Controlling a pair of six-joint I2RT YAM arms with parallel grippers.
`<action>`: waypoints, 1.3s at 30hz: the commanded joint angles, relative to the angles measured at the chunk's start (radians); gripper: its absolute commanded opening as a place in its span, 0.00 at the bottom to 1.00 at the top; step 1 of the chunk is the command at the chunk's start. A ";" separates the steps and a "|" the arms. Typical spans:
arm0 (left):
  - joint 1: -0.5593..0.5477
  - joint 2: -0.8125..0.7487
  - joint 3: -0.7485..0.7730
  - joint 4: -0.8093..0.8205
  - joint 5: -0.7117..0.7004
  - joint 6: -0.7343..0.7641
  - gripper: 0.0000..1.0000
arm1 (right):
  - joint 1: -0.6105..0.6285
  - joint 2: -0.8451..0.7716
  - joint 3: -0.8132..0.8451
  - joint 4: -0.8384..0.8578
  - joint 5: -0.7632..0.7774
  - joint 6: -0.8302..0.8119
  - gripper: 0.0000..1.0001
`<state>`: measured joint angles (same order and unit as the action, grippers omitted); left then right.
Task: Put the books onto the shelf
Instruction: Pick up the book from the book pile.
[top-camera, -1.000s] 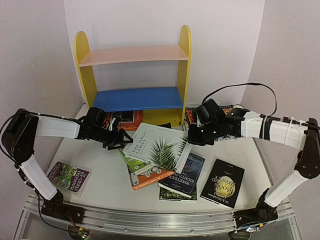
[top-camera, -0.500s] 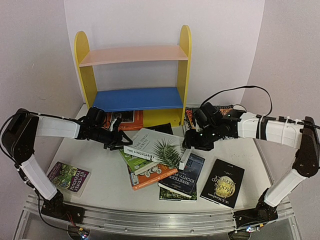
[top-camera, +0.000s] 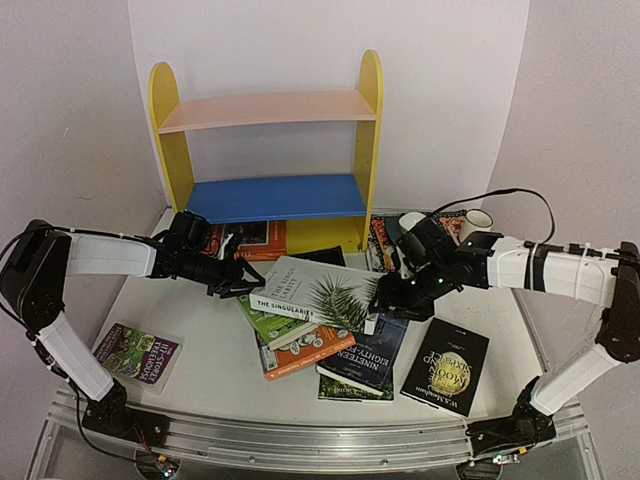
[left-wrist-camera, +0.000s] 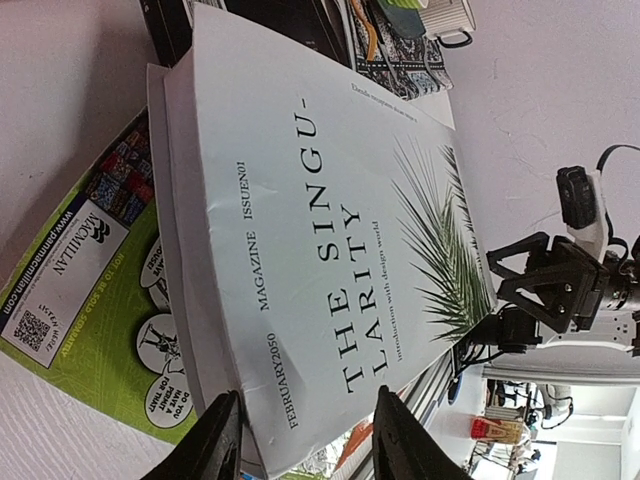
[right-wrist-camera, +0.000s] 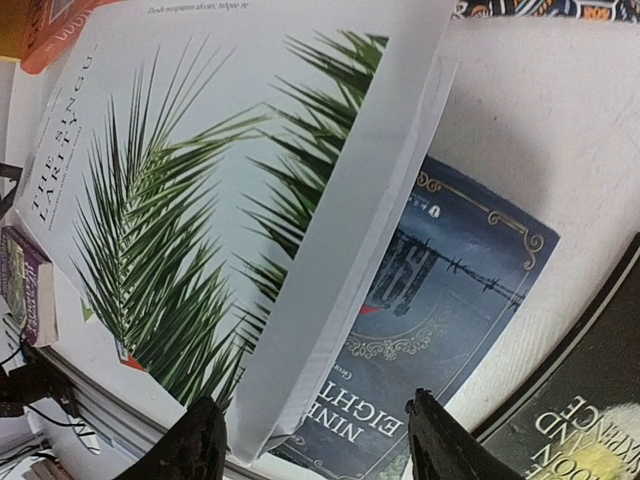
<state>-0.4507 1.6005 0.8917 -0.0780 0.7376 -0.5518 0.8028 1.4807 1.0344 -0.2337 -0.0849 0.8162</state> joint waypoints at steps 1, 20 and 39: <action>0.000 -0.019 0.005 0.020 0.026 -0.008 0.45 | 0.001 0.005 -0.024 0.045 -0.079 0.062 0.59; -0.014 -0.024 -0.009 0.020 0.059 -0.026 0.31 | 0.005 0.031 -0.012 0.112 -0.115 0.087 0.24; -0.019 -0.165 -0.028 0.013 -0.008 -0.025 0.00 | 0.024 0.070 0.115 0.120 -0.131 -0.013 0.00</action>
<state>-0.4503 1.4876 0.8597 -0.1154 0.7040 -0.5774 0.7982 1.5200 1.0580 -0.1741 -0.1596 0.8680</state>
